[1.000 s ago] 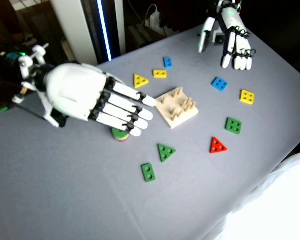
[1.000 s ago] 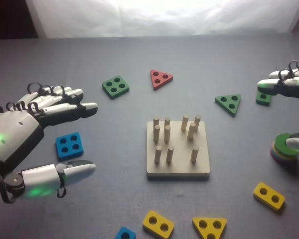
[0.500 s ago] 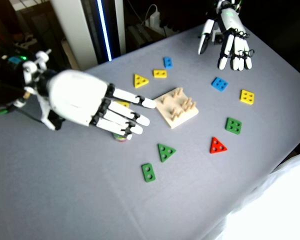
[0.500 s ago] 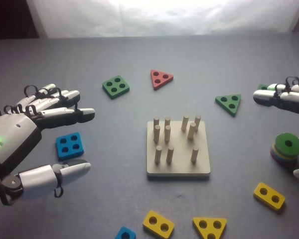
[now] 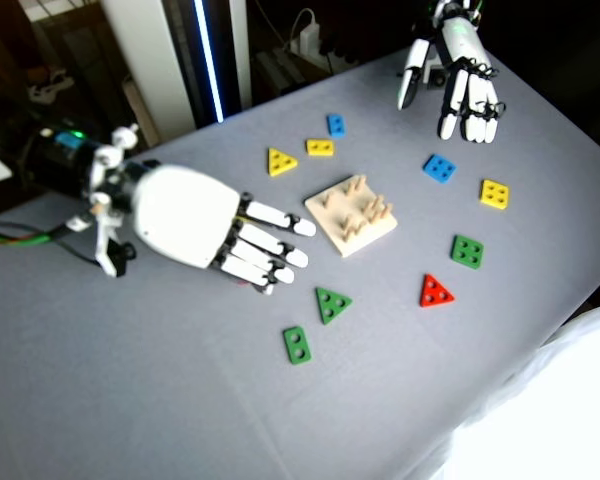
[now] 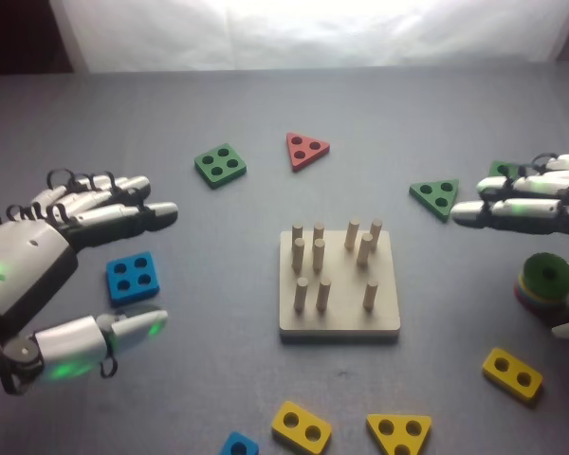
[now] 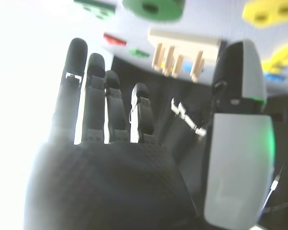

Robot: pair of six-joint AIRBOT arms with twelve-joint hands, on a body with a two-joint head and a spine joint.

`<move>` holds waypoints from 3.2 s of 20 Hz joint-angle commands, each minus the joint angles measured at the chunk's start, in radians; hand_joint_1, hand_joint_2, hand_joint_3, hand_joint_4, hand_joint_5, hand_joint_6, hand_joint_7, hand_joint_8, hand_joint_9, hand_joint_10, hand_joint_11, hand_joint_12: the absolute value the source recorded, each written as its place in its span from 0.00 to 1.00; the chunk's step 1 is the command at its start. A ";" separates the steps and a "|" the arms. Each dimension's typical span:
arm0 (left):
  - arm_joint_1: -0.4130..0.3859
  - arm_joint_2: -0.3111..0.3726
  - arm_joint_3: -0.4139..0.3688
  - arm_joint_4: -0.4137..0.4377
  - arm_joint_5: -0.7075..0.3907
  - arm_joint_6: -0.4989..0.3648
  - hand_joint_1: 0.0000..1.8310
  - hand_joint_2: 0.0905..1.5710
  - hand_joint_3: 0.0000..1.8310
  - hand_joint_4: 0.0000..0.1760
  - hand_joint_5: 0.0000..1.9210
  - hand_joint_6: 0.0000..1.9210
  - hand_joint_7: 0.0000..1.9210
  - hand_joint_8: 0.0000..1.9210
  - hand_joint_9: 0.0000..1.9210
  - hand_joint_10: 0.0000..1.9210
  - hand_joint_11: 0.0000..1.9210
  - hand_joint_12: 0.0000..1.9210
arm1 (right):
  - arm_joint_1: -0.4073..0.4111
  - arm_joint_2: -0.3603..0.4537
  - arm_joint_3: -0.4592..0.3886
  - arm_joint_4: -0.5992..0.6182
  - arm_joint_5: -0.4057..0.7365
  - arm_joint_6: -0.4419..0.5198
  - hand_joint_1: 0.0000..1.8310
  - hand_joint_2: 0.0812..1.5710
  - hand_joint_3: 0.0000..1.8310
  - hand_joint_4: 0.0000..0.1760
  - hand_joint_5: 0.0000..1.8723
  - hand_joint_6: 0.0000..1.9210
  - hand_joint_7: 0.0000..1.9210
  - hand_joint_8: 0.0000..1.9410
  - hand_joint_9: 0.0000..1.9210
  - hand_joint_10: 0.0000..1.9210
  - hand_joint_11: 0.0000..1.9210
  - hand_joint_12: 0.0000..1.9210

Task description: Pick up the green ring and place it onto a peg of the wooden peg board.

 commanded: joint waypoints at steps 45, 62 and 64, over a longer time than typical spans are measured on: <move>0.000 -0.014 0.006 0.019 -0.124 -0.026 0.35 0.64 0.00 0.55 0.12 0.00 0.08 0.00 0.10 0.00 0.00 0.30 | 0.229 -0.128 0.013 -0.199 0.262 0.135 0.69 0.65 0.00 0.00 0.66 0.17 0.54 0.61 0.58 0.71 0.56 0.80; -0.001 -0.015 0.007 0.021 -0.127 -0.027 0.35 0.64 0.00 0.59 0.13 0.00 0.08 0.00 0.10 0.00 0.00 0.32 | 0.249 -0.193 0.035 -0.288 0.176 0.160 0.67 0.62 0.00 0.00 0.69 0.20 0.53 0.63 0.58 0.84 0.59 0.95; -0.001 -0.016 0.007 0.020 -0.128 -0.029 0.35 0.65 0.00 0.63 0.12 0.00 0.08 0.00 0.10 0.00 0.00 0.35 | 0.253 -0.203 0.041 -0.293 0.159 0.160 0.66 0.62 0.00 0.00 0.67 0.26 0.53 0.62 0.59 0.86 0.60 0.95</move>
